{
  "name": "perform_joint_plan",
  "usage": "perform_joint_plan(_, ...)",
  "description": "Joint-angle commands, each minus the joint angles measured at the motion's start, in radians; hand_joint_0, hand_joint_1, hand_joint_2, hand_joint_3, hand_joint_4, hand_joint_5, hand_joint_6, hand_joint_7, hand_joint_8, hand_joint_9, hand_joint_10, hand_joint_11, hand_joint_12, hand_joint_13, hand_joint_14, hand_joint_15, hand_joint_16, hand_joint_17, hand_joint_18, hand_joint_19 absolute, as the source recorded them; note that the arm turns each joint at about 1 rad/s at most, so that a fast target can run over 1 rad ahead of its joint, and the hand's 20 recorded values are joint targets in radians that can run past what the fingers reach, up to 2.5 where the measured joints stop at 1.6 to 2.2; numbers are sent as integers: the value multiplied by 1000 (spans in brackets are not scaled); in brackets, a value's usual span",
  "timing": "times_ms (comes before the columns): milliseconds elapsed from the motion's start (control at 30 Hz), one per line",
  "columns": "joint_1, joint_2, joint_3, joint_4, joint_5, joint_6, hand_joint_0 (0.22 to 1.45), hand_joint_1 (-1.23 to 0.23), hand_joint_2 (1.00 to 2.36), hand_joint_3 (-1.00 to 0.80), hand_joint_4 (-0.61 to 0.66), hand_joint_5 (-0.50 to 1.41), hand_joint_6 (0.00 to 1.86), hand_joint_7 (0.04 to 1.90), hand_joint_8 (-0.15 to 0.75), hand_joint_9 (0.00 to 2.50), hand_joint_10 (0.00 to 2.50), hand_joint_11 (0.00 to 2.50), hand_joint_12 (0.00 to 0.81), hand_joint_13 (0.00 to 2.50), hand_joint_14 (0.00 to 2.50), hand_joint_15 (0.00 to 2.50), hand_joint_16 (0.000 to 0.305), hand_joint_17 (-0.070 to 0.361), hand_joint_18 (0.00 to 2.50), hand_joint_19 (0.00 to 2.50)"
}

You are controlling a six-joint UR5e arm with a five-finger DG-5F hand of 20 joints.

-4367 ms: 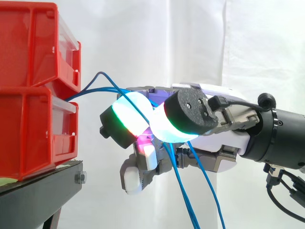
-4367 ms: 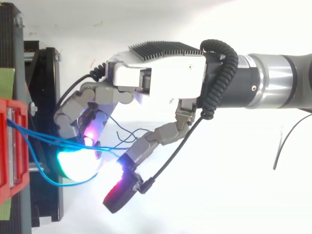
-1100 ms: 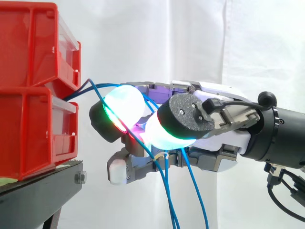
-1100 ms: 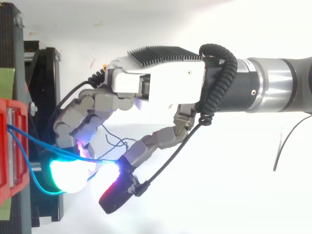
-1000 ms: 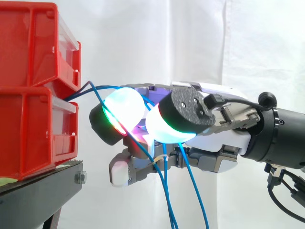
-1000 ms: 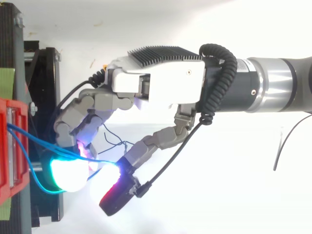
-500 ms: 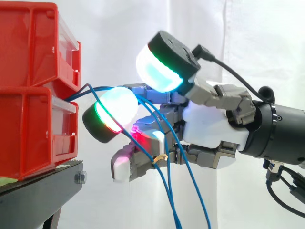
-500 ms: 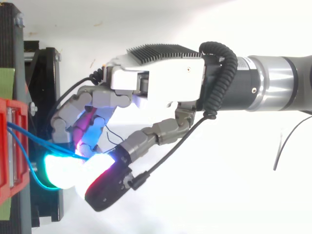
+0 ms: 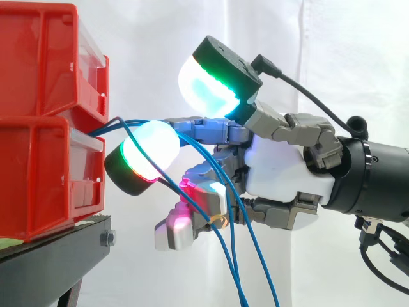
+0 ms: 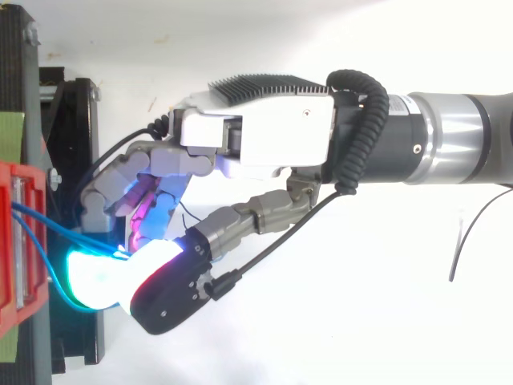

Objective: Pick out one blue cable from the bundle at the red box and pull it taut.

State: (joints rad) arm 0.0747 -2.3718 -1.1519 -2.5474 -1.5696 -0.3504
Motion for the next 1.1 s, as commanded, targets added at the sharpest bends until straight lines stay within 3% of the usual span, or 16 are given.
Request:
perform_joint_plan(0, 1, 0, 14, -2, 3, 13, 581, -414, 1000, -500, 90, -193, 814, 773, 275, 1199, 16, 1048, 268, 1118, 18, 572, 22, 51, 746, 326)
perform_joint_plan(233, 1, 3, 23, -62, 3, 22, 642, -417, 1002, -479, 96, -192, 815, 751, 277, 1211, 16, 1046, 265, 1141, 18, 577, 22, 49, 768, 306)
perform_joint_plan(333, -6, 17, 23, -139, 5, 21, 647, -430, 1003, -465, 98, -191, 814, 746, 278, 1216, 17, 1058, 262, 1148, 20, 584, 21, 48, 772, 304)
perform_joint_plan(367, -7, 31, 23, -198, 3, 17, 649, -434, 1003, -463, 98, -191, 813, 752, 276, 1218, 17, 1062, 265, 1150, 20, 581, 21, 47, 773, 302)
perform_joint_plan(500, -7, 43, 23, -257, 3, 14, 650, -437, 1004, -466, 99, -191, 811, 761, 274, 1218, 16, 1061, 262, 1155, 20, 577, 21, 48, 778, 299)
perform_joint_plan(533, -7, 48, 23, -295, 3, 19, 649, -438, 1004, -466, 99, -191, 810, 765, 280, 1219, 18, 1060, 264, 1155, 18, 582, 21, 48, 780, 298)
perform_joint_plan(700, -10, 48, 23, -326, 2, 30, 649, -439, 1003, -465, 98, -190, 809, 759, 279, 1226, 16, 1048, 264, 1156, 18, 570, 21, 47, 786, 291)
perform_joint_plan(867, -10, 48, 23, -321, 39, 71, 648, -438, 1004, -467, 101, -190, 807, 761, 276, 1225, 18, 1057, 264, 1156, 18, 571, 21, 48, 782, 293)
perform_joint_plan(1067, -10, 48, 24, -324, 45, 108, 647, -436, 1002, -470, 95, -189, 807, 764, 280, 1227, 16, 1046, 262, 1157, 18, 577, 21, 48, 783, 293)
